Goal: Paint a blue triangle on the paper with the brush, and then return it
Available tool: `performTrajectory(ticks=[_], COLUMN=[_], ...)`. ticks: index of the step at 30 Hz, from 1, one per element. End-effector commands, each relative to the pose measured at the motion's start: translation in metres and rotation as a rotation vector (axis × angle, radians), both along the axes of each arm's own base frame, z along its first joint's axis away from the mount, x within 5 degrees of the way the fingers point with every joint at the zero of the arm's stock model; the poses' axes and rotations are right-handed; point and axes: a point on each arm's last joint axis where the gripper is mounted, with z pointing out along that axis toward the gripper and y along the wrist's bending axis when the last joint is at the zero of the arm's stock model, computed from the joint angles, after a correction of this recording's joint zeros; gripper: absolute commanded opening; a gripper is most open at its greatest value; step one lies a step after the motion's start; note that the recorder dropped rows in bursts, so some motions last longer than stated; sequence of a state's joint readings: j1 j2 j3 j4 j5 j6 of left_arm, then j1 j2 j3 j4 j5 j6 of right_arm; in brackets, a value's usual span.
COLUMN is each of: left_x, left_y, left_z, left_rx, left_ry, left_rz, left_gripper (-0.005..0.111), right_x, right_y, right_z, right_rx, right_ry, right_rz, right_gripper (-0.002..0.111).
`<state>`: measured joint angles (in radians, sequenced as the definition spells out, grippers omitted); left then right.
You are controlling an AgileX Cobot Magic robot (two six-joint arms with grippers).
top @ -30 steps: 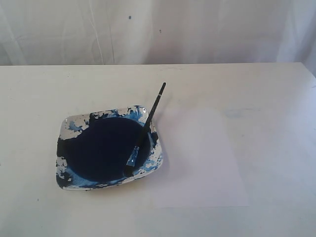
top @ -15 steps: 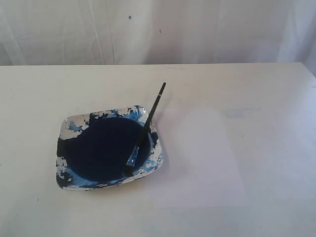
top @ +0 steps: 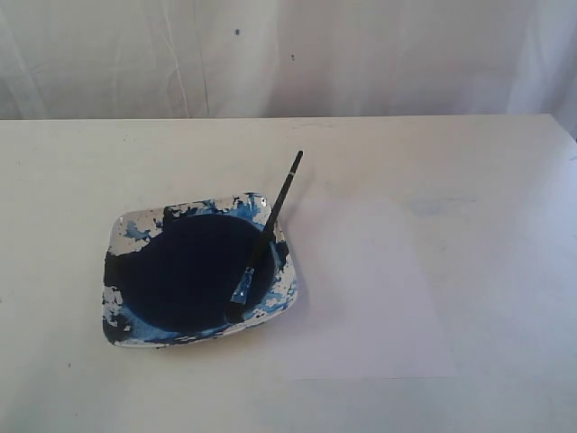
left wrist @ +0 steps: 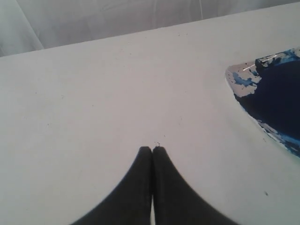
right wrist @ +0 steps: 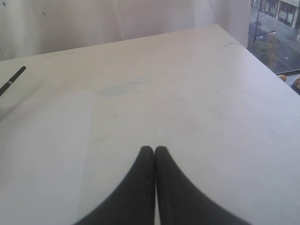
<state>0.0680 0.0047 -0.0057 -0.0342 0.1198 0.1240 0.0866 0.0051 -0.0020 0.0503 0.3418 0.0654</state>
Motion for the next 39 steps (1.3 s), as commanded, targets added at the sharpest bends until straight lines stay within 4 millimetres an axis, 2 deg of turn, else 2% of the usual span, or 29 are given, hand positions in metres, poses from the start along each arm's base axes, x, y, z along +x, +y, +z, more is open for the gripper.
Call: performTrajectory(ticks=[1,8,11,15,20,22,25,27,33,35,36,37,39], left_x=[0.000,0.001,0.001,0.003,0.001,0.001,0.000,0.000,-0.006,-0.011,-0.013,-0.014,-0.011], left_y=[0.000,-0.001,-0.003,0.000,0.006,0.007,0.007,0.008,0.014,0.017,0.015,0.010,0.001], left_z=[0.000,0.003,0.006,0.019,0.034,0.037,0.038,0.040,0.056,0.065,0.068,0.078,0.096], left_rx=[0.009,-0.044,-0.166,-0.248,-0.242,-0.353,-0.622,-0.720,-0.678,-0.662,-0.609,-0.512,-0.441], left_ry=[-0.020,-0.048,-0.089,-0.234,-0.407,-0.454,-0.470,-0.505,-0.703,-0.823,-0.847,-0.841,-0.804], left_rz=[0.001,0.003,0.005,0.037,0.079,0.092,0.099,0.101,0.102,0.096,0.074,0.028,-0.052], left_gripper=[0.000,0.000,0.000,0.000,0.000,0.000,0.000,0.000,0.000,0.000,0.000,0.000,0.000], right_x=[0.000,0.000,0.000,0.000,0.000,0.000,0.000,0.000,0.000,0.000,0.000,0.000,0.000], right_y=[0.000,0.000,0.000,0.000,0.000,0.000,0.000,0.000,0.000,0.000,0.000,0.000,0.000], right_z=[0.000,0.000,0.000,0.000,0.000,0.000,0.000,0.000,0.000,0.000,0.000,0.000,0.000], right_rx=[0.002,0.002,0.002,0.002,0.002,0.002,0.002,0.002,0.002,0.002,0.002,0.002,0.002], right_ry=[-0.008,-0.008,-0.008,-0.008,-0.008,-0.008,-0.008,-0.008,-0.008,-0.008,-0.008,-0.008,-0.008], right_rz=[0.003,0.003,0.003,0.003,0.003,0.003,0.003,0.003,0.003,0.003,0.003,0.003,0.003], right_gripper=[0.000,0.000,0.000,0.000,0.000,0.000,0.000,0.000,0.000,0.000,0.000,0.000,0.000])
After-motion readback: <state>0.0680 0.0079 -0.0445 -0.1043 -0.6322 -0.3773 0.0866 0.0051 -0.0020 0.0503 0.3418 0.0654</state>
